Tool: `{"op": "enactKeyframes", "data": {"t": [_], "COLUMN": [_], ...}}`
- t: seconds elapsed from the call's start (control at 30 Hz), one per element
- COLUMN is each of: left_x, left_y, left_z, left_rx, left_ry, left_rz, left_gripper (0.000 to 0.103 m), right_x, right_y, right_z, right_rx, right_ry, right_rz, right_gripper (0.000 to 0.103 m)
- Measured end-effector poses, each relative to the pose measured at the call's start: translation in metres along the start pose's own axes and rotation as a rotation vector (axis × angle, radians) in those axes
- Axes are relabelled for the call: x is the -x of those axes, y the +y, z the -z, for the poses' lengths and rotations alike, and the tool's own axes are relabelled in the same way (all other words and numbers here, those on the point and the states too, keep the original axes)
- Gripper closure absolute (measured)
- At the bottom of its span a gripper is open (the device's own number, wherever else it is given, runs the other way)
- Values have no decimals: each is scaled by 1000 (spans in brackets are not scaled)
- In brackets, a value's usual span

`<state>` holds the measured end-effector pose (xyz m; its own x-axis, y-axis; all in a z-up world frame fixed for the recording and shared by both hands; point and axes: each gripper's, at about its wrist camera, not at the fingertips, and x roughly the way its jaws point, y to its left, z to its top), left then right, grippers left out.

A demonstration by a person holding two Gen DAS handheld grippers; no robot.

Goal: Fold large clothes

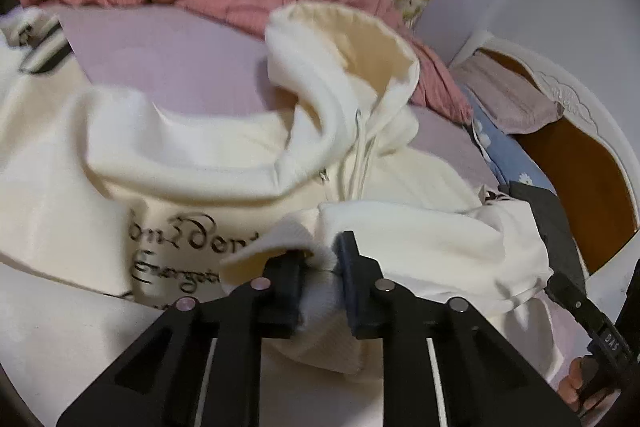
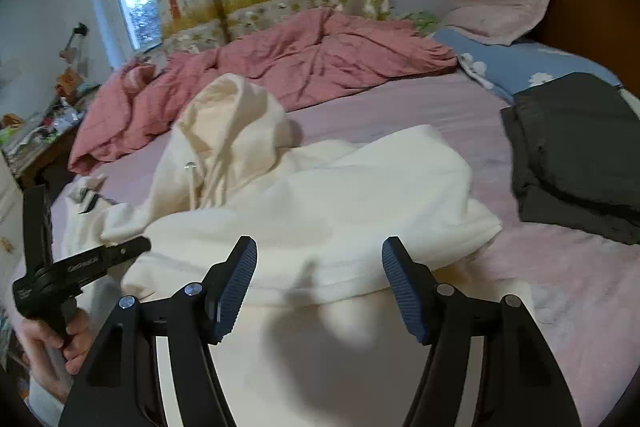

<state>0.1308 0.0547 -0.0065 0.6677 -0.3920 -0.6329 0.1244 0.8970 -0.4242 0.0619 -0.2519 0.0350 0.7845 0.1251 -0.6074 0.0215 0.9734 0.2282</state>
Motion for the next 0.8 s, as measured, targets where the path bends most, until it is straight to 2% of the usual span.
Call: {"op": "enactKeyframes", "data": {"t": [0.03, 0.1, 0.2, 0.27, 0.33, 0.37, 0.43, 0.47, 0.57, 0.63, 0.7, 0.77, 0.8], "left_x": [7, 21, 49, 69, 81, 84, 87, 88, 83, 74, 62, 53, 48], "left_y": [-1, -1, 8, 15, 21, 24, 33, 40, 54, 54, 54, 52, 51], "left_z": [0, -2, -11, -15, -17, -16, -14, -13, -17, -19, -17, -11, -9], "left_rx": [-28, -62, -62, -93, -179, -204, -211, -195, -137, -135, -155, -187, -202], "left_ry": [-32, -121, -241, -329, -357, -368, -374, -365, -338, -316, -279, -251, -239], "left_rz": [-31, -120, -236, -348, -379, -424, -486, -494, -535, -590, -636, -668, -675], "left_gripper": [88, 89, 91, 91, 91, 91, 91, 91, 90, 90, 90, 90, 90], "right_x": [0, -1, -4, -4, -2, 0, 8, 13, 21, 16, 2, -19, -32], "right_y": [-2, -9, -16, -18, -20, -25, -44, -63, -111, -127, -126, -106, -91], "right_z": [1, 2, 0, -4, -12, -16, -25, -30, -35, -42, -53, -61, -62], "right_rx": [-1, -10, -13, 26, 102, 130, 100, 25, -222, -304, -289, -199, -145], "right_ry": [7, -1, 1, -6, -30, -45, -82, -99, -126, -103, -56, 22, 73], "right_rz": [-3, 49, 100, 129, 192, 230, 273, 269, 229, 160, 57, -45, -110], "right_gripper": [34, 34, 34, 34, 34, 34, 34, 34, 34, 35, 38, 42, 48]}}
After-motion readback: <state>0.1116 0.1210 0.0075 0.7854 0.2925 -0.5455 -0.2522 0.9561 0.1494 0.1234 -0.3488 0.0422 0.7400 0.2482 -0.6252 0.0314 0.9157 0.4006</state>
